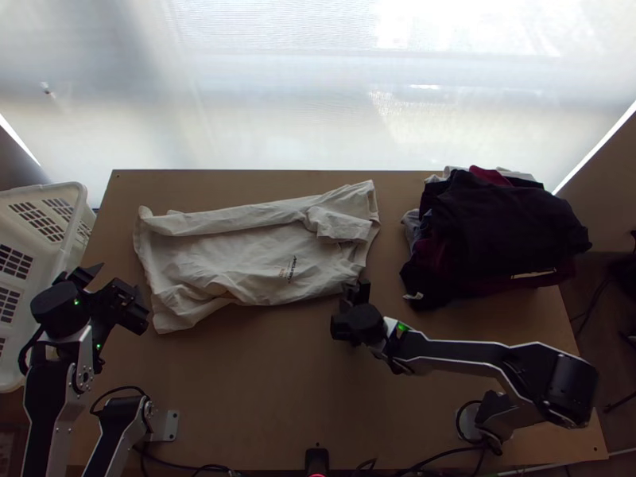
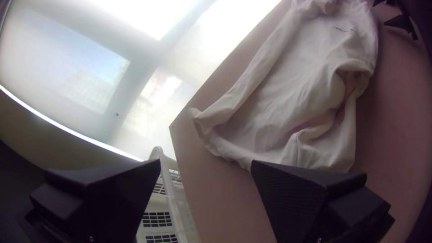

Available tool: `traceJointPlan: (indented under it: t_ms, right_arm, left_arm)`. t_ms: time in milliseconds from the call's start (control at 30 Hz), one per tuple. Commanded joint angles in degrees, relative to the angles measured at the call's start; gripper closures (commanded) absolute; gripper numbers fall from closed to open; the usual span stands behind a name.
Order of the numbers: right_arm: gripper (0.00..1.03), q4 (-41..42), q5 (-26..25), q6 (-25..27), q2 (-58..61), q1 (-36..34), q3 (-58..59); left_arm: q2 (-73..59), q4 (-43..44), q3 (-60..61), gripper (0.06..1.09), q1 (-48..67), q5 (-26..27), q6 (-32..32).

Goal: Fold the t-shirt

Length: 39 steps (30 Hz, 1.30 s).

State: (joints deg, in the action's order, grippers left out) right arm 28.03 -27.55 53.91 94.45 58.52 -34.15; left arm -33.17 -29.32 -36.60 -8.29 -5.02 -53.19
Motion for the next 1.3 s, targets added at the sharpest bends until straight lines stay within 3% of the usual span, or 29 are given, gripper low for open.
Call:
traceJointPlan:
  t_ms: [0,133,200,367,600,800,900,967,1067,1267]
  right_arm:
    - [0.54,4.05,2.85,2.87,5.3,-3.5,-1.71]
    - [0.9,4.22,5.31,6.91,8.2,-4.82,-3.64]
    - [1.0,3.78,5.23,7.53,9.17,-5.44,-5.05]
    - [1.0,-1.75,5.31,5.5,5.3,-7.98,-8.74]
    - [1.0,-31.81,6.19,-7.68,-8.85,-10.01,-19.99]
    - [1.0,-57.3,13.4,-18.4,-14.21,-10.27,-30.36]
    - [1.0,-63.98,17.0,-21.39,-16.58,-10.97,-32.12]
    - [1.0,-70.57,22.01,-23.32,-16.94,-13.17,-35.11]
    - [1.0,-76.2,27.11,-23.94,-17.2,-17.74,-38.53]
    - [1.0,-76.02,27.46,-23.41,-16.5,-24.77,-37.83]
  left_arm:
    - [-0.23,1.11,0.92,0.11,-1.46,0.01,-0.51]
    - [-0.32,1.46,1.44,0.11,-1.9,0.09,-0.42]
    - [-0.32,1.46,1.71,0.11,-1.9,0.09,-0.16]
    - [-0.67,1.81,1.62,0.11,-1.99,0.36,-0.34]
    - [-3.66,3.66,0.65,0.11,-1.72,0.8,-0.51]
    - [-4.63,3.57,0.21,0.11,-0.49,0.89,-0.51]
    - [-4.63,3.57,-0.14,0.11,-0.05,0.89,-0.78]
    - [-4.63,3.48,-0.49,0.11,-0.05,0.89,-1.04]
    - [-4.54,2.87,-0.93,0.11,0.03,1.59,-1.48]
    - [-0.85,-6.1,-2.25,0.11,9.44,1.76,0.54]
